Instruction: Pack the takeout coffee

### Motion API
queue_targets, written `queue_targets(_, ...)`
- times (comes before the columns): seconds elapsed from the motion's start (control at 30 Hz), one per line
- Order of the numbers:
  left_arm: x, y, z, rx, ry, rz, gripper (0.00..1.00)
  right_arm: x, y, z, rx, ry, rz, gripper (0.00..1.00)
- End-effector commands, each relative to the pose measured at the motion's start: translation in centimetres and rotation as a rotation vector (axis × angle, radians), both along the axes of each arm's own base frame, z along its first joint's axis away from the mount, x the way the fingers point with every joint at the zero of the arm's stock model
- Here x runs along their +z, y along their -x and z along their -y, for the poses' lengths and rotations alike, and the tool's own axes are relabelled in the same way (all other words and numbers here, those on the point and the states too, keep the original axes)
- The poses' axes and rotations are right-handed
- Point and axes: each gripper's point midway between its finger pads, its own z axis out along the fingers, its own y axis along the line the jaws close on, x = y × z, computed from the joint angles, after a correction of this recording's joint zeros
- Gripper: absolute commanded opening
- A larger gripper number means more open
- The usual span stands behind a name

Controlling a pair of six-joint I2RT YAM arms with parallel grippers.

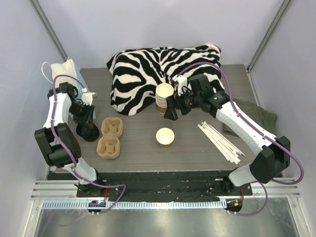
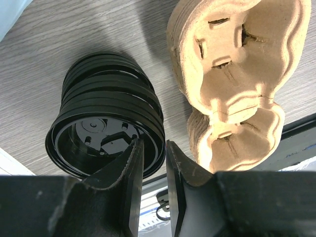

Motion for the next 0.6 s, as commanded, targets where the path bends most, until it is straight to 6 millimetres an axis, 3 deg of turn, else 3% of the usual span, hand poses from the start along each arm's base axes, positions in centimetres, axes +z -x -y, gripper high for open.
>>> queue_targets(0.0,0.3,-0.7,0.0,0.010,0.013,0.029,0.28,1.8,-0.7,-0.3,-0.003,-0.029,0.043,1.00)
queue_targets(0.2,0.6,-0.6,0.2,0.012,0.022,0.032,0.16,1.7,-0.7,-0.3,0.000,-0.029,0.041,1.00)
queue_targets(0.37,1.0,-0.3,0.3,0.013,0.025,0.031,0.00,1.9,-0.8,-0.3,-0.001,-0.030,0.045,1.00)
queue_targets(0.57,2.3,0.2,0.2,0.028,0.010,0.052,0.00,2.1,-0.7,-0.4,0.002,-0.034,0.047,1.00)
